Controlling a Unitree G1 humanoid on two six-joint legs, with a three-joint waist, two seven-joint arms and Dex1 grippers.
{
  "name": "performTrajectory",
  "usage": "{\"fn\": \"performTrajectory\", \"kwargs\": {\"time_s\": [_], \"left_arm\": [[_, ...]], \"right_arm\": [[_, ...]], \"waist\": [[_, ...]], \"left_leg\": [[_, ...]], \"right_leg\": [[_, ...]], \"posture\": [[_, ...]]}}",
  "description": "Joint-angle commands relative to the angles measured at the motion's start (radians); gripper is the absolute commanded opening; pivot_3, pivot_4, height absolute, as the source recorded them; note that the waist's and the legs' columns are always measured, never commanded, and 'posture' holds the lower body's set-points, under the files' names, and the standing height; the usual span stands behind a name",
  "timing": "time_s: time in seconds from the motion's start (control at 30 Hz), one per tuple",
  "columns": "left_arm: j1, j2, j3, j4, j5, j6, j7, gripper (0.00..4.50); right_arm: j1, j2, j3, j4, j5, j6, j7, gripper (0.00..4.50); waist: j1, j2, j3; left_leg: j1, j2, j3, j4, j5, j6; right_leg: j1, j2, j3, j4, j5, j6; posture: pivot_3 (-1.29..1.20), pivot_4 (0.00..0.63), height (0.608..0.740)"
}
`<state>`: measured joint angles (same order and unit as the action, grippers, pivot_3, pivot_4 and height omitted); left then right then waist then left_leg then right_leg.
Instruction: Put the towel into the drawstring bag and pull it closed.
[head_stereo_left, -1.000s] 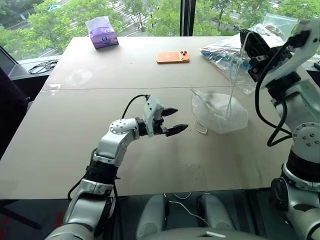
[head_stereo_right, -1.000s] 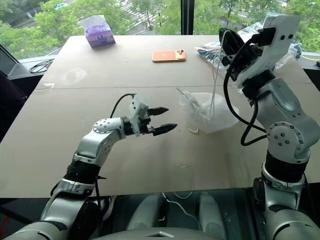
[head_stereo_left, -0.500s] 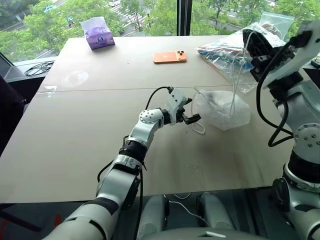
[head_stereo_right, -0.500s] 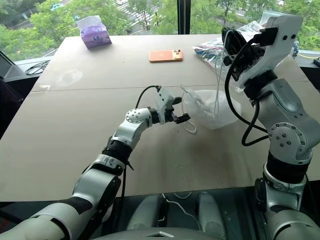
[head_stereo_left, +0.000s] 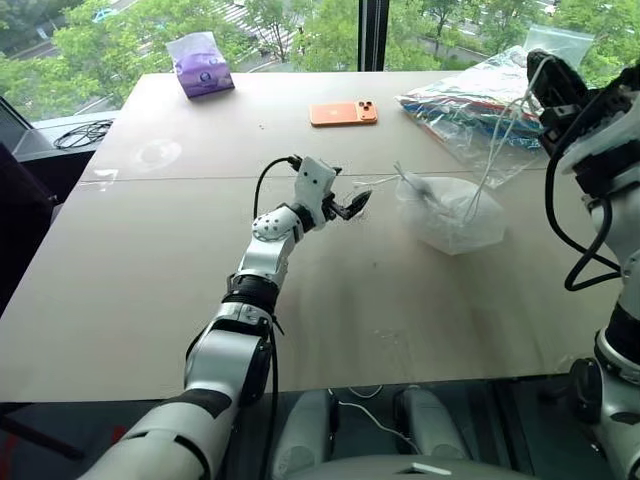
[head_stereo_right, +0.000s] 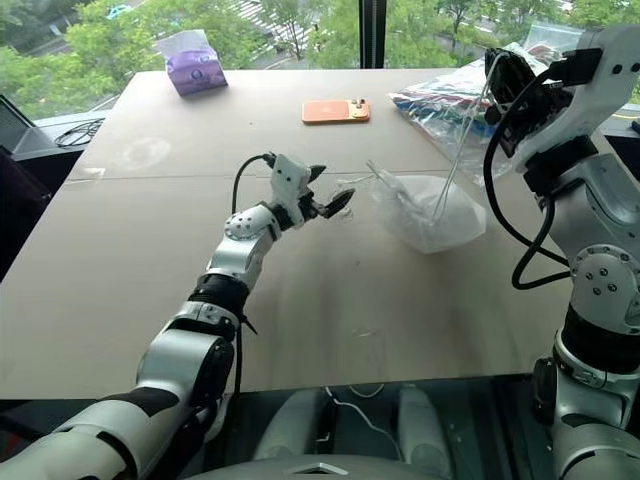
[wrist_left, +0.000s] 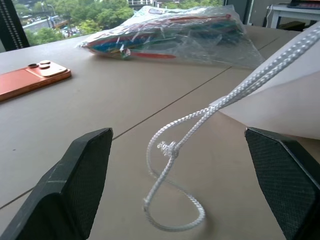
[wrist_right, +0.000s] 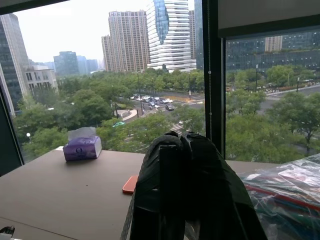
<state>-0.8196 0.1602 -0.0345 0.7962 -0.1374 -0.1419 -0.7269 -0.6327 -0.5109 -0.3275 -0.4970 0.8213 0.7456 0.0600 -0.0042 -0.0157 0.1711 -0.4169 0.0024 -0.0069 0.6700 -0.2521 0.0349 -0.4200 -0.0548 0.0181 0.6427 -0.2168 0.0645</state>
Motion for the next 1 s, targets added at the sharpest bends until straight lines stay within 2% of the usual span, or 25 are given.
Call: {"fn": "performTrajectory", "kwargs": {"time_s": [0.03, 0.17, 0.27, 0.47, 1.0], "left_arm": [[-0.016, -0.034, 0.002, -0.025, -0.035, 0.023, -0.050, 3.27], [-0.049, -0.054, 0.010, 0.033, -0.018, 0.001, -0.027, 1.28], [-0.078, -0.064, 0.007, 0.078, -0.002, -0.026, -0.007, 0.14], [-0.099, -0.076, 0.000, 0.121, -0.008, -0.045, -0.076, 0.05], [-0.102, -0.081, 0.002, 0.140, 0.010, -0.103, -0.060, 0.05]], "right_arm": [[-0.017, -0.031, -0.034, -0.030, 0.015, 0.007, -0.003, 0.00], [-0.012, -0.038, -0.037, -0.040, 0.024, 0.016, -0.013, 0.00], [-0.008, -0.039, -0.042, -0.046, 0.030, 0.018, -0.019, 0.00], [0.002, -0.038, -0.042, -0.056, 0.032, 0.016, -0.028, 0.00], [0.019, -0.020, -0.032, -0.072, 0.026, 0.004, -0.038, 0.00]], "waist": [[-0.001, 0.000, 0.000], [-0.009, 0.000, 0.000], [-0.009, 0.000, 0.000], [-0.007, 0.000, 0.000], [-0.007, 0.000, 0.000]], "left_leg": [[0.000, 0.000, 0.000, 0.000, 0.000, 0.000], [0.001, 0.000, 0.000, 0.000, 0.000, 0.000], [0.001, 0.000, 0.000, 0.000, 0.000, 0.000], [0.001, 0.000, 0.000, 0.000, 0.000, 0.000], [0.001, 0.000, 0.000, 0.000, 0.000, 0.000]], "right_leg": [[0.000, 0.000, 0.000, 0.000, 0.000, 0.000], [0.000, 0.001, 0.000, 0.001, 0.000, 0.000], [0.000, 0.001, 0.000, 0.001, 0.000, 0.000], [0.000, 0.001, 0.000, 0.001, 0.000, 0.000], [0.000, 0.001, 0.000, 0.001, 0.000, 0.000]], "posture": [[0.00, 0.150, 0.740], [0.00, 0.150, 0.740], [0.00, 0.150, 0.740], [0.00, 0.150, 0.740], [0.00, 0.150, 0.740]]}}
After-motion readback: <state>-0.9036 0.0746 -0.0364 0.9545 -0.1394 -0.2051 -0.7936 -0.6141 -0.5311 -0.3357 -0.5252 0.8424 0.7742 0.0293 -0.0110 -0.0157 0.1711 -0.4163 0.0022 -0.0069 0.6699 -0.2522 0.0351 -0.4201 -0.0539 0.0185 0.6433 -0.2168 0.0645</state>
